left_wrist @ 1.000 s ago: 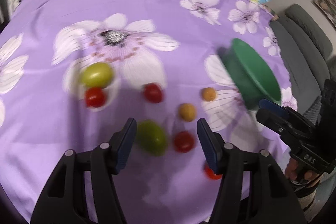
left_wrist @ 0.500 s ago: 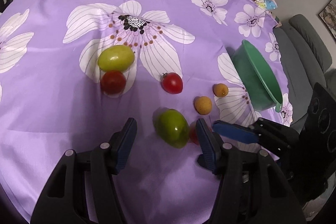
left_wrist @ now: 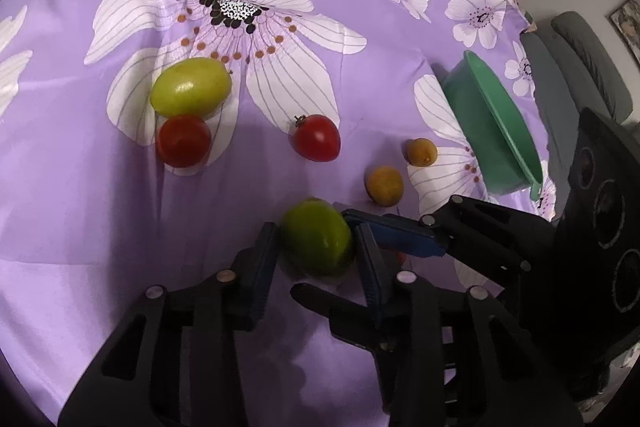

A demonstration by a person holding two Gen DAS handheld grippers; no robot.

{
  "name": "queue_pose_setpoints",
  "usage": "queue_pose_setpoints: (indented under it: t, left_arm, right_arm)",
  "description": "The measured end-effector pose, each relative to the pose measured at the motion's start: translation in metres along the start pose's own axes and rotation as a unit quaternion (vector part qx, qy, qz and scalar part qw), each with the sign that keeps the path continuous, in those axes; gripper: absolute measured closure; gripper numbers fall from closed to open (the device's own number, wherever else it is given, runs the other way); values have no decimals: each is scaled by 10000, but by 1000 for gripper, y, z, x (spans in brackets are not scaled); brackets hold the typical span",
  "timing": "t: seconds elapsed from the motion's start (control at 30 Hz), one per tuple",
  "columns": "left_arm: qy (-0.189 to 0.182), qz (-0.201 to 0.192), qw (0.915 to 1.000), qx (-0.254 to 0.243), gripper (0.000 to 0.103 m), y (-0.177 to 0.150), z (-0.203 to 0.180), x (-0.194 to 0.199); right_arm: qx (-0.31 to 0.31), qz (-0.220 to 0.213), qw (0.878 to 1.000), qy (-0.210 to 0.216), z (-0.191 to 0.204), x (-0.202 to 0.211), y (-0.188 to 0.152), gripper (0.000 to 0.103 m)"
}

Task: Organize fruits
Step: 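Return the right gripper to the fruit and grasp the green plum, then carry the green plum with the right gripper over the bowl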

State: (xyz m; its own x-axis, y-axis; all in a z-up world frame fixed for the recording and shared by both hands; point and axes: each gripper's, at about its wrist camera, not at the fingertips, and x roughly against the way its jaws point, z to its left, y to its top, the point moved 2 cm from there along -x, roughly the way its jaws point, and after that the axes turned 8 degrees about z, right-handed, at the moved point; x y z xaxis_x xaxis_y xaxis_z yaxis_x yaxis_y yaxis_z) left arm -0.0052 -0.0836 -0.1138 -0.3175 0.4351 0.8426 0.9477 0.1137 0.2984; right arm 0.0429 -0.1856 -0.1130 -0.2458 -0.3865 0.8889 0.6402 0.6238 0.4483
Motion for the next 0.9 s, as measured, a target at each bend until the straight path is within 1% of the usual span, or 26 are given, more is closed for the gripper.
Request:
queue_pose_setpoints:
  t: [0.17,0.33,0.43,0.53,0.9]
  left_arm:
    - [21,-59,10000,-56,65,-1,0,1]
    - [-90,-159,9998,-15,66,-1,0,7]
    - [-40,-234,9997,-114,66,-2,-5,11]
    - [-68,-292,9994,-157,66,-3,-11,16]
    - [-5,-444,9973,-585,66,1,-48,23]
  right_arm:
    - [18,22,10000,53,-2,-3,1,59]
    - [-13,-132,9999,51,-3,2,-2,66]
    - [-11,-265,9996,29,-4,7,-2,66]
    - [-43,-382,9993,-8,-3,14,-4,66]
    - [-214,-775,9965,-242,-8,46,-14,66]
